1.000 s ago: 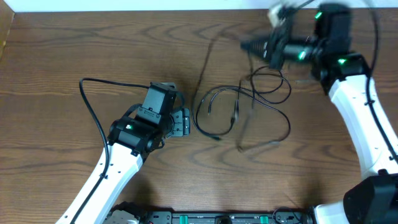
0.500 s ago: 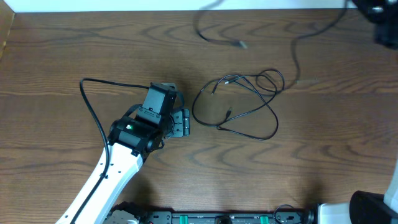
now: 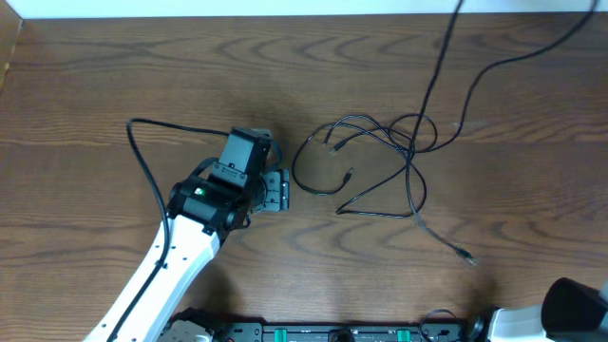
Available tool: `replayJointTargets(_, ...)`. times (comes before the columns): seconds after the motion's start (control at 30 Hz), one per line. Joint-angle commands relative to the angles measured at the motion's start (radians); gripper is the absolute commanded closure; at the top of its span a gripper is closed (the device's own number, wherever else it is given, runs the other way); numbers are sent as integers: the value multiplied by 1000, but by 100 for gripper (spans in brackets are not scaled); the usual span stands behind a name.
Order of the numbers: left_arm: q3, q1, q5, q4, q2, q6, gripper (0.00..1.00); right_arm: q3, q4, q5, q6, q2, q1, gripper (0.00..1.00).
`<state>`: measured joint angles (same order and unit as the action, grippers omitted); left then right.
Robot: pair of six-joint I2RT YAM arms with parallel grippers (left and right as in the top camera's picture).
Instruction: Untangle cables
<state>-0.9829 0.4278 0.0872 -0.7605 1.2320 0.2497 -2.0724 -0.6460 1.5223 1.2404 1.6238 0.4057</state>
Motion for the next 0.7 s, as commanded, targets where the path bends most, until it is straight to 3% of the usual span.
replayJointTargets(0.0,12,7,351,6,45,-280,25,-5,34,-11,-20,-7,78,99)
replayJointTargets(0.1,12,30,492,26,92,-405,21,-5,63,-11,-23,-7,94,99)
replayJointTargets(0.37,12,117,493,176,241,-410,4,-5,63,-2,-23,-7,84,99)
replayJointTargets(0.67,12,161,441,415,373,-406,3,-5,66,37,-23,-7,83,99)
